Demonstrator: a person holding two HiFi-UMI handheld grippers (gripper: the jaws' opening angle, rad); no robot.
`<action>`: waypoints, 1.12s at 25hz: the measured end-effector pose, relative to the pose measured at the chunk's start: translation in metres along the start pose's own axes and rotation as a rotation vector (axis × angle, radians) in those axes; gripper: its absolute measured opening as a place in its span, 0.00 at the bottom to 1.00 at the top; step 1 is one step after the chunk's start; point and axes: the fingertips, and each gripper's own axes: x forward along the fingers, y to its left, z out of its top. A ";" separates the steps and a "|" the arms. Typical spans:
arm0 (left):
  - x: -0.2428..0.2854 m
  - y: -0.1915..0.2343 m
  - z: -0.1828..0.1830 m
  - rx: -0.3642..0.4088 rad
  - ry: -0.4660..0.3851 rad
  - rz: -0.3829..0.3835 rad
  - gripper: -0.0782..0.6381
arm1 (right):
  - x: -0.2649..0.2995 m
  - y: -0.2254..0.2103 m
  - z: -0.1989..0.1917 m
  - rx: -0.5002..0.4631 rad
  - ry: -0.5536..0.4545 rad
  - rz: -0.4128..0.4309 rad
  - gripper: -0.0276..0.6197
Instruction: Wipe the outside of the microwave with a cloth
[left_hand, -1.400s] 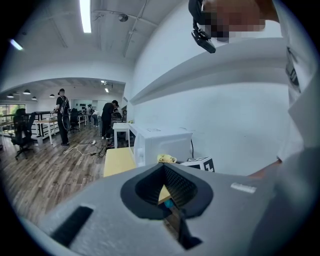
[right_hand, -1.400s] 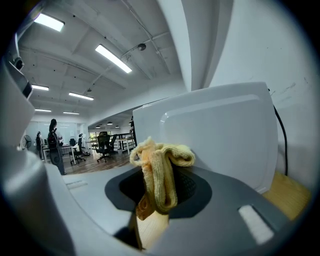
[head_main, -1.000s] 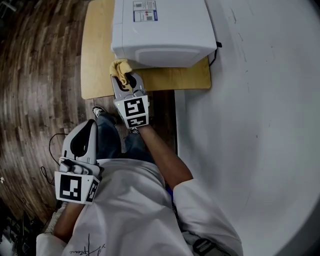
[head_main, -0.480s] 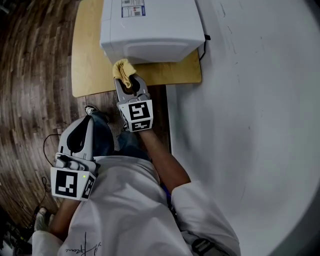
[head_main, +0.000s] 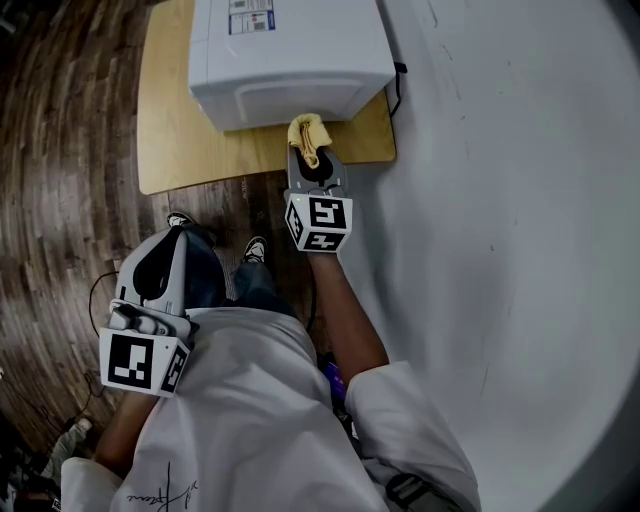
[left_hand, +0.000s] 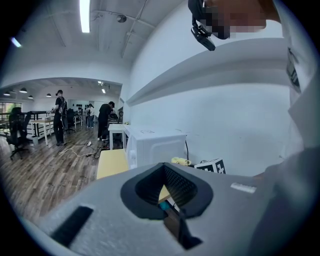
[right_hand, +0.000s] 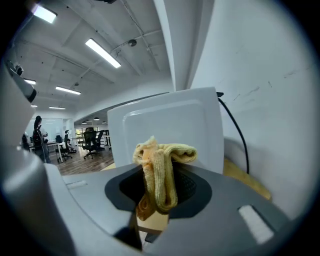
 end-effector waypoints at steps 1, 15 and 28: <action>0.000 0.001 0.000 0.000 0.002 0.003 0.10 | -0.001 -0.009 0.000 0.003 -0.002 -0.019 0.22; -0.003 0.001 -0.001 0.016 0.011 0.043 0.10 | 0.007 -0.110 0.008 0.008 -0.025 -0.231 0.22; -0.009 0.010 -0.001 0.047 0.020 0.057 0.10 | 0.018 -0.103 0.005 0.041 -0.051 -0.224 0.22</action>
